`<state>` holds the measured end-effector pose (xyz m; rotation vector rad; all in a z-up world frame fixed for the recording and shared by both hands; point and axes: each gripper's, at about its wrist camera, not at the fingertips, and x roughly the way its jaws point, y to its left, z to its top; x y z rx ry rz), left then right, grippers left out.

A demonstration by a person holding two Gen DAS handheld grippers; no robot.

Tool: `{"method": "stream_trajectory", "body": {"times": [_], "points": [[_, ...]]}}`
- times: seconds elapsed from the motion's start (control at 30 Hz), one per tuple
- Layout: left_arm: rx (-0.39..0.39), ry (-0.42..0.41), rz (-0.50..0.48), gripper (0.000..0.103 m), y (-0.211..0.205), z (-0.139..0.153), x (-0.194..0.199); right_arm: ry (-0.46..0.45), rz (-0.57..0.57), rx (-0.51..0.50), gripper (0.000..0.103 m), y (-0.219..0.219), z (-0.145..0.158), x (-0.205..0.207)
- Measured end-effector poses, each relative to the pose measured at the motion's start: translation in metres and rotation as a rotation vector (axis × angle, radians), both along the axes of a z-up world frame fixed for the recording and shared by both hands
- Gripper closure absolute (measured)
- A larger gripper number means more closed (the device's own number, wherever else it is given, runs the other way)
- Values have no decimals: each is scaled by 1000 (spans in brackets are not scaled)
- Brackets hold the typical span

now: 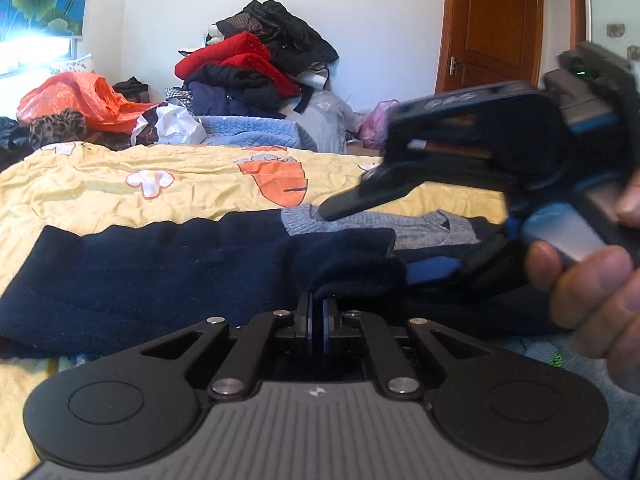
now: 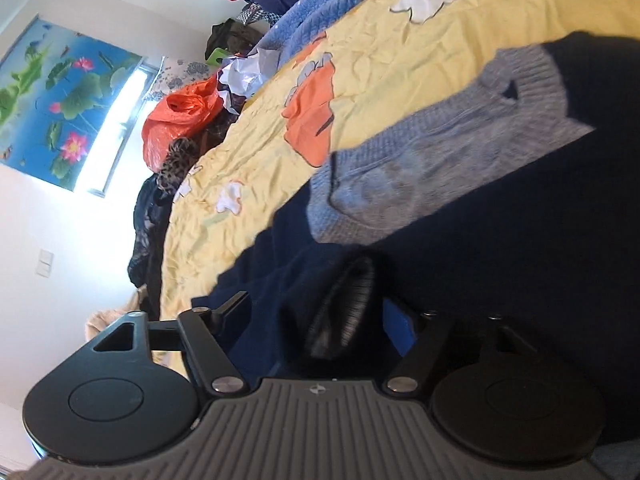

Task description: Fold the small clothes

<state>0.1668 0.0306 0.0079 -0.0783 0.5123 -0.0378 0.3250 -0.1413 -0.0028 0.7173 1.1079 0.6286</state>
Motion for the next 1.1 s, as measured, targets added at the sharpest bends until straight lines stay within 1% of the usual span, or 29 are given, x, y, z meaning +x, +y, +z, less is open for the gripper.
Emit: {"method": "stream_trajectory", "body": {"times": [0.03,0.07,0.1,0.17,0.2,0.27,0.3,0.33,0.37,0.4,0.43,0.47,0.53,0.67,0.73,0.87,1.1], "points": [[-5,1,-1,98,0,0,0,4,7,-15,47,5,-1,1],[-11,1,-1,98,2,0,1,10,17,-47,68,10,-3,4],[-20,2,-2,98,3,0,1,10,23,-74,81,12,-6,6],[-49,9,-6,98,7,0,1,-35,11,-95,81,13,-5,4],[-76,8,-13,97,11,0,1,-59,0,-102,82,11,-2,2],[-142,-12,-14,89,20,-1,-3,-99,-16,-90,82,3,7,3],[-170,-27,-4,76,25,0,-6,-118,-19,-84,82,-2,14,4],[-193,-40,13,52,28,0,-7,-138,-20,-82,82,-8,21,5],[-208,-50,39,37,32,1,-8,-159,-23,-83,82,-18,29,7],[-218,-66,70,15,33,2,-10,-174,-27,-84,82,-28,35,7],[-229,-91,91,12,36,3,-13,-187,-36,-90,82,-41,41,8],[-241,-106,95,12,38,3,-14,-195,-49,-102,82,-56,44,9],[-248,-95,97,12,38,3,-12,-188,-91,-130,82,-88,45,10],[-252,-90,103,12,40,3,-11,-138,-181,-191,82,-146,26,7],[-255,-78,111,12,41,3,-9,-124,-212,-203,82,-164,19,3],[-277,-55,129,12,46,1,-8,-119,-221,-212,82,-179,12,-5],[-290,-47,139,12,49,0,-8,-139,-245,-223,82,-197,26,-4]]}}
